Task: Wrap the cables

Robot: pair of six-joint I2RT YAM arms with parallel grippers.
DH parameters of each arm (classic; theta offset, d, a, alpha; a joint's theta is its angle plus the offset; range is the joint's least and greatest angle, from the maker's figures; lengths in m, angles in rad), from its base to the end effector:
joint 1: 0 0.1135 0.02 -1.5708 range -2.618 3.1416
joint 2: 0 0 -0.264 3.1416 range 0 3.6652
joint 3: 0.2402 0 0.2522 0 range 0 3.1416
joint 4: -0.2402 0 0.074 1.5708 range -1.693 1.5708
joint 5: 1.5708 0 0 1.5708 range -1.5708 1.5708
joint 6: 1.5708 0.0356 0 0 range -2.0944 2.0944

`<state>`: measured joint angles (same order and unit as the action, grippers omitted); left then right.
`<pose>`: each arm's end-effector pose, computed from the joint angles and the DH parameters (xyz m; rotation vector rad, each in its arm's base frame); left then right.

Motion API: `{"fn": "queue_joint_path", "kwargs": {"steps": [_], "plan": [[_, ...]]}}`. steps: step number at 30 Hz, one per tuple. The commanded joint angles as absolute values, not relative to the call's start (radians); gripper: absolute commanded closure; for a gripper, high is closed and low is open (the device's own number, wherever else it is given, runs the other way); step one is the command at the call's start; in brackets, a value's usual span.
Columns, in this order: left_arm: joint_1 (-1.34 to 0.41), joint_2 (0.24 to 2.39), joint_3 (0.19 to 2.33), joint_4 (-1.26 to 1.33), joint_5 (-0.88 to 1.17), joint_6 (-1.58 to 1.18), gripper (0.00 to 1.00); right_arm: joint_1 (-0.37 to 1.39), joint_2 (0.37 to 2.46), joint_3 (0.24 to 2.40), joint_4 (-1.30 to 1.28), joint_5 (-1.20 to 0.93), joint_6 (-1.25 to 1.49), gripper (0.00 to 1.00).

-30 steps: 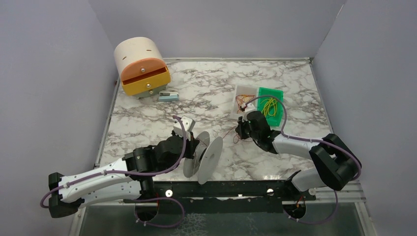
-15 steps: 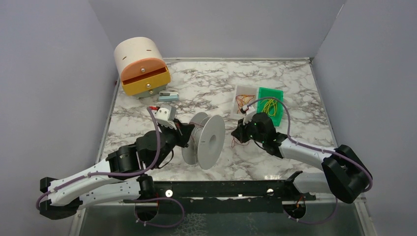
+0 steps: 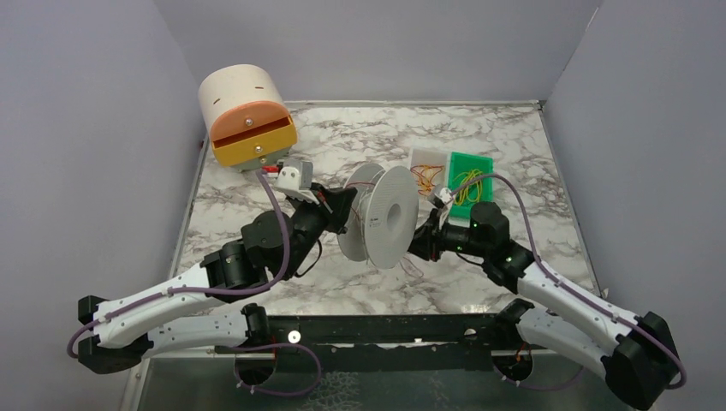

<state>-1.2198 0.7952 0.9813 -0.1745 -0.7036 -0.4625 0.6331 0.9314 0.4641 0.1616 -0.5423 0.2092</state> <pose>0.0787 -0.1479 0.4075 0.0373 1.6146 -0.7713 0.1567 0.1378 0.2371 -0.7935 1.8110 1.0721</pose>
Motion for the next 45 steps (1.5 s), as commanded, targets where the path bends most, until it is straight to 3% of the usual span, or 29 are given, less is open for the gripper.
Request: {"fn": "queue_joint_path", "kwargs": {"steps": [1,13,26,40,45], "plan": [[-1.225,0.818,1.048,0.009,-0.697,-0.441,1.00,0.628,0.805,0.448,0.100,-0.674,0.243,0.77],[-1.224,0.842,1.047,0.105,-0.710,-0.416,1.00,0.629,0.699,0.377,0.153,-0.697,0.354,0.71],[-1.225,0.827,1.143,0.051,-0.693,-0.355,1.00,0.629,0.500,0.485,-0.151,-0.188,0.356,0.46],[-1.224,0.788,1.175,-0.027,-0.672,-0.376,1.00,0.629,0.622,0.580,-0.055,-0.343,0.295,0.29],[-1.224,0.806,1.199,-0.033,-0.660,-0.363,1.00,0.629,0.703,0.619,-0.032,-0.351,0.343,0.29]]}}
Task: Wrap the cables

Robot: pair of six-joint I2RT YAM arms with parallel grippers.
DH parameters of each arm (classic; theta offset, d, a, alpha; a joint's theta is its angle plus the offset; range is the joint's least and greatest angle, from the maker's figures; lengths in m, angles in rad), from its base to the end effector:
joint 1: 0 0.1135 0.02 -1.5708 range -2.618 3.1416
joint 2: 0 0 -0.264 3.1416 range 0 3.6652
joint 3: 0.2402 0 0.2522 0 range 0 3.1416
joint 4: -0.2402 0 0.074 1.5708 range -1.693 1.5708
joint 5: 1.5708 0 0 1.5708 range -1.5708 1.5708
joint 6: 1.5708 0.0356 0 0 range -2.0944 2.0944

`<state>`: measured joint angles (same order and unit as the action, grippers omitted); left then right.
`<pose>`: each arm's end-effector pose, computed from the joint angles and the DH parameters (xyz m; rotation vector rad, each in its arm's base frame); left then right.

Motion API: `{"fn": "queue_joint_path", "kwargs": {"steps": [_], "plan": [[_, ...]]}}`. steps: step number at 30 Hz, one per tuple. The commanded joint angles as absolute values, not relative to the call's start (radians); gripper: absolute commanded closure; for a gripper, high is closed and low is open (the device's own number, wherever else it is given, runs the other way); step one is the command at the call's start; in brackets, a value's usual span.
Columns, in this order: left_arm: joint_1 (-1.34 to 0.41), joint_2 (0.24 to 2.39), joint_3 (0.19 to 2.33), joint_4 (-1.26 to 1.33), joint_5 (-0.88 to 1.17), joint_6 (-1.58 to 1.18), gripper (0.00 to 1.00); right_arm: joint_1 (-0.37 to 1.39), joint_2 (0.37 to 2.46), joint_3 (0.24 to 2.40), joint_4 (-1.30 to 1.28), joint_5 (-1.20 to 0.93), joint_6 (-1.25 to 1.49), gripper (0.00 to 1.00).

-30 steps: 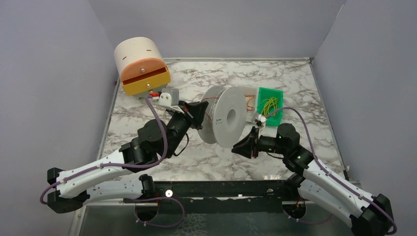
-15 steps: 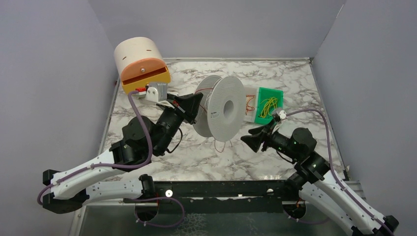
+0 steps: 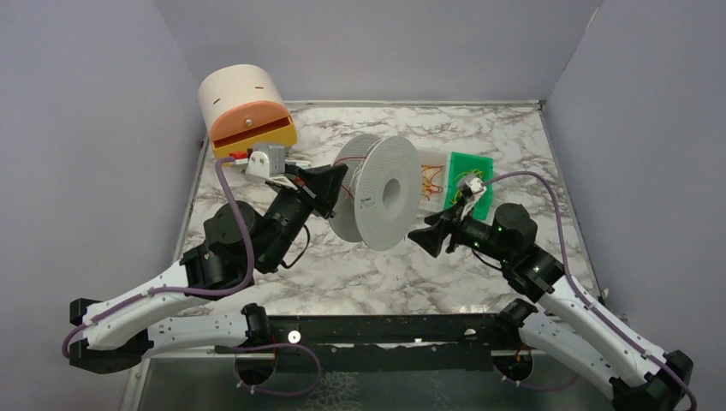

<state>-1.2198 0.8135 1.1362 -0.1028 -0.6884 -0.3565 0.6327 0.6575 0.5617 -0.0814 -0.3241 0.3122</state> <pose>0.0731 -0.1340 0.4621 0.0159 1.4546 -0.8395 0.1277 0.1077 0.2921 -0.5375 1.7611 0.9603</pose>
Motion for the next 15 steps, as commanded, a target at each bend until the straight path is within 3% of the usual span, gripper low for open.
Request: {"fn": "queue_joint_path", "kwargs": {"steps": [1,6,15], "plan": [[-1.225,0.809,1.202,-0.034,-0.660,-0.359,1.00,0.629,0.718,0.629,-0.034,-0.338,0.354,0.29],[-1.224,0.819,1.209,-0.019,-0.644,-0.357,1.00,0.629,0.756,0.644,0.013,-0.364,0.378,0.31],[-1.224,0.828,1.211,-0.012,-0.629,-0.367,1.00,0.629,0.838,0.625,0.175,-0.612,0.450,0.41]]}}
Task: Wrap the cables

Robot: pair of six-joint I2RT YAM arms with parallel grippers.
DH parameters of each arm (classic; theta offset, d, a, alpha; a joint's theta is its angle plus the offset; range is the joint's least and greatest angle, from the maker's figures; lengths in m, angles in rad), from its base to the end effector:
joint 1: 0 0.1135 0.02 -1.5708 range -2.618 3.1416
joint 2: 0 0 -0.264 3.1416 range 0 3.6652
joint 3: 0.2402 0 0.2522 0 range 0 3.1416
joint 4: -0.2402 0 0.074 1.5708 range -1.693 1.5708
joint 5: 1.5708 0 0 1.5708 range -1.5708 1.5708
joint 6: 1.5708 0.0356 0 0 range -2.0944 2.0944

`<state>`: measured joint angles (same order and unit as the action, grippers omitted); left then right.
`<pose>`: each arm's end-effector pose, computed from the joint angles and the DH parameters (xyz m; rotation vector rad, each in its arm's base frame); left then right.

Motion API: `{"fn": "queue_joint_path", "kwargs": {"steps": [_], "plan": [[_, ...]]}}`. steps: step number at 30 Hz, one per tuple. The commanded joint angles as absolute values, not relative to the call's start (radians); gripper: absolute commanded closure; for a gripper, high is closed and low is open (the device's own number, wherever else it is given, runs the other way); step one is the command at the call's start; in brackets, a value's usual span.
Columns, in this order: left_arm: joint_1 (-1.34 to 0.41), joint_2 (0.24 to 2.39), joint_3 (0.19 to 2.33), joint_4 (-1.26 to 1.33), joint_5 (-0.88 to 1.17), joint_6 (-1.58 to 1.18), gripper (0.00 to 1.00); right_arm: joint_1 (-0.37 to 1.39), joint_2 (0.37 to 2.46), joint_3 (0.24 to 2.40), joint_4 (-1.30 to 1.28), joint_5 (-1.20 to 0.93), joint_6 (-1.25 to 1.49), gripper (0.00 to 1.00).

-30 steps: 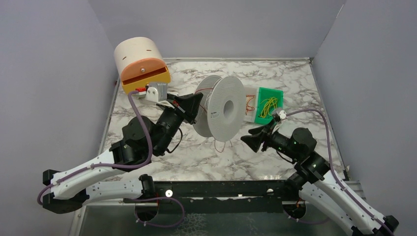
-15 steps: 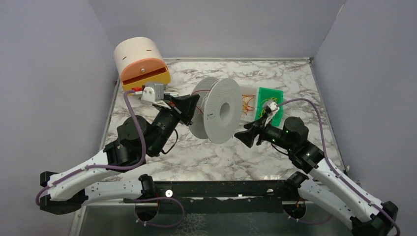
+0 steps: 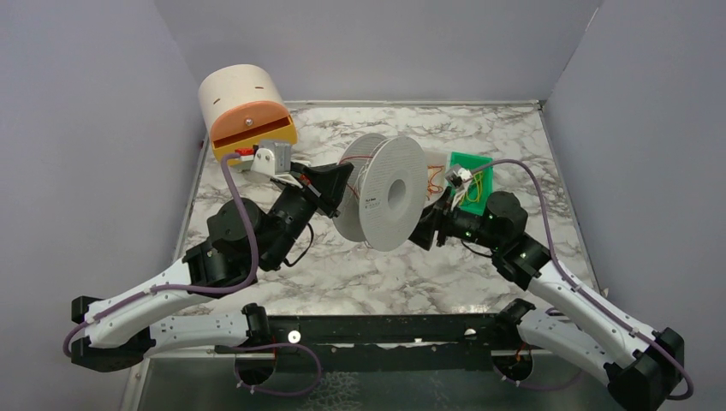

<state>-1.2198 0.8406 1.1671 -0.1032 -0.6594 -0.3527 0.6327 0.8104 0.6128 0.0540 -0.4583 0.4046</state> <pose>0.0742 -0.1393 0.4682 0.0415 1.4496 -0.8593 0.1478 0.1279 0.3004 -0.5677 1.7522 1.1406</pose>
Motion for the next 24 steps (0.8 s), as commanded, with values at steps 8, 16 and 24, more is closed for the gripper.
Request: {"fn": "queue_joint_path", "kwargs": {"steps": [8,16,24], "plan": [[-1.225,0.831,1.216,-0.005,-0.626,-0.368,1.00,0.629,0.872,0.631,0.159,-0.529,0.467,0.54],[-1.224,0.837,1.219,0.000,-0.623,-0.367,1.00,0.629,0.866,0.622,0.158,-0.520,0.462,0.98],[-1.224,0.800,1.237,0.000,-0.630,-0.351,1.00,0.628,0.804,0.611,0.009,-0.337,0.410,0.99]]}}
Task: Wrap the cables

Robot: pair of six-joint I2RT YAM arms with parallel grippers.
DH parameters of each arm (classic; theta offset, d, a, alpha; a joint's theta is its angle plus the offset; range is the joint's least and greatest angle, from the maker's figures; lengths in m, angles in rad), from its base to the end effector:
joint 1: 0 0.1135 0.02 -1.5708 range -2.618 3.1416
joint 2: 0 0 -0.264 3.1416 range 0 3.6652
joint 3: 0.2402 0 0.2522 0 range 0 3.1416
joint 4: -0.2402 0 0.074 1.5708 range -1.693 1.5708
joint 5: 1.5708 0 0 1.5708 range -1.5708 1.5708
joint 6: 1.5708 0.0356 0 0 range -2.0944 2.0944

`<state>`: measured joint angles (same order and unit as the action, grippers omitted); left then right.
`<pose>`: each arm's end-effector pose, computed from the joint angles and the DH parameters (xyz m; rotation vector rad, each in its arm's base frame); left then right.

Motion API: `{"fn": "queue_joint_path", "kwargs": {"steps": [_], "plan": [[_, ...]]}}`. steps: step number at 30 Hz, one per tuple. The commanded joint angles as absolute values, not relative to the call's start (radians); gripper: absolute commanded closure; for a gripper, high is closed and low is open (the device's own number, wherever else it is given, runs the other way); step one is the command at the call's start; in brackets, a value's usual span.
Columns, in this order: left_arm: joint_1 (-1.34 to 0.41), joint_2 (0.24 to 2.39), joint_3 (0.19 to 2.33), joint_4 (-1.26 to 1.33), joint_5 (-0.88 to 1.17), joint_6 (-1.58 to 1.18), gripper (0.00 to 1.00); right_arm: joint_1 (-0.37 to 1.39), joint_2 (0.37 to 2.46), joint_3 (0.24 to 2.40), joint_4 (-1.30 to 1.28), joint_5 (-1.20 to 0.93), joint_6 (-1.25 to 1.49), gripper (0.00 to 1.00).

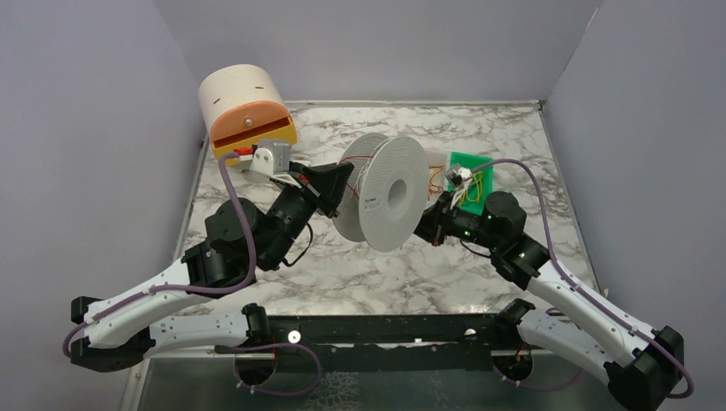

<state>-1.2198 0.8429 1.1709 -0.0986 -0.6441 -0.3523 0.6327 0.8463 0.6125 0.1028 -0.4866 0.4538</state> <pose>0.0740 -0.1398 0.4696 0.0515 1.4439 -0.8737 0.1529 0.1327 0.2990 -0.5513 1.7587 1.1990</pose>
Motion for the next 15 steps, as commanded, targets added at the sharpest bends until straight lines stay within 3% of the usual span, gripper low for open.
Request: {"fn": "queue_joint_path", "kwargs": {"steps": [1,8,15], "plan": [[-1.224,0.797,1.244,0.000,-0.629,-0.346,1.00,0.629,0.799,0.613,-0.024,-0.287,0.402,0.99],[-1.224,0.774,1.287,-0.005,-0.626,-0.314,1.00,0.629,0.856,0.596,-0.158,0.060,0.450,0.99],[-1.224,0.758,1.321,-0.021,-0.635,-0.290,1.00,0.626,0.959,0.501,-0.101,0.184,0.507,0.99]]}}
